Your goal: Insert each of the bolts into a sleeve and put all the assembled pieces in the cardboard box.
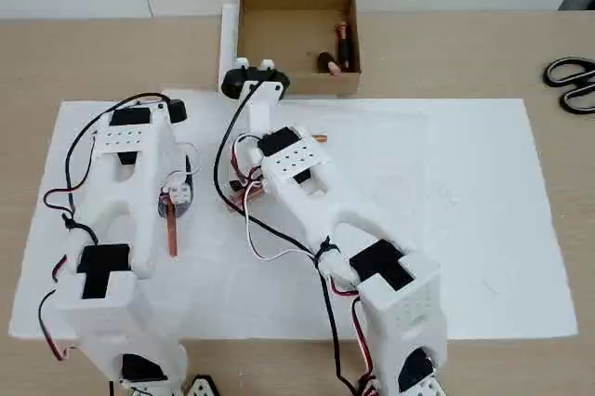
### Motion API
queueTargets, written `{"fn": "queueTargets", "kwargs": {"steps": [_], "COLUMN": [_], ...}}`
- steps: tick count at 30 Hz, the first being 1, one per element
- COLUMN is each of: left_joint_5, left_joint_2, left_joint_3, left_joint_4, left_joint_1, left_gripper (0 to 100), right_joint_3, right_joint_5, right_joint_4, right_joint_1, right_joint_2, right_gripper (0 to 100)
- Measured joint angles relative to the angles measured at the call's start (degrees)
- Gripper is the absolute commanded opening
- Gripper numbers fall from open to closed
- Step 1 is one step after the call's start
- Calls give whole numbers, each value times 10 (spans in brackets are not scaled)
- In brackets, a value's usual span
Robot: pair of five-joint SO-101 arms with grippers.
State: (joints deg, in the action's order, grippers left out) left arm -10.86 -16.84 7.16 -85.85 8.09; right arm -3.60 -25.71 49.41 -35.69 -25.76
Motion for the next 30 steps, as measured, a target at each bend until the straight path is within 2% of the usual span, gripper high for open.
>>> {"fn": "queueTargets", "kwargs": {"steps": [9,14,25,30], "left_joint_5": [0,0,0,0], "left_joint_2": [0,0,0,0], "left_joint_3": [0,0,0,0], "left_joint_4": [0,0,0,0], "left_joint_1": [0,0,0,0], "left_gripper": [6,6,6,6], "right_joint_3": [1,-1,0,-1], "right_joint_5": [0,1,1,1], "right_joint_4": [-2,2,8,12], "right_joint_1": [7,12,37,41], "right_joint_2": [-4,-11,-11,-13], "right_gripper": [202,127,118,21]}}
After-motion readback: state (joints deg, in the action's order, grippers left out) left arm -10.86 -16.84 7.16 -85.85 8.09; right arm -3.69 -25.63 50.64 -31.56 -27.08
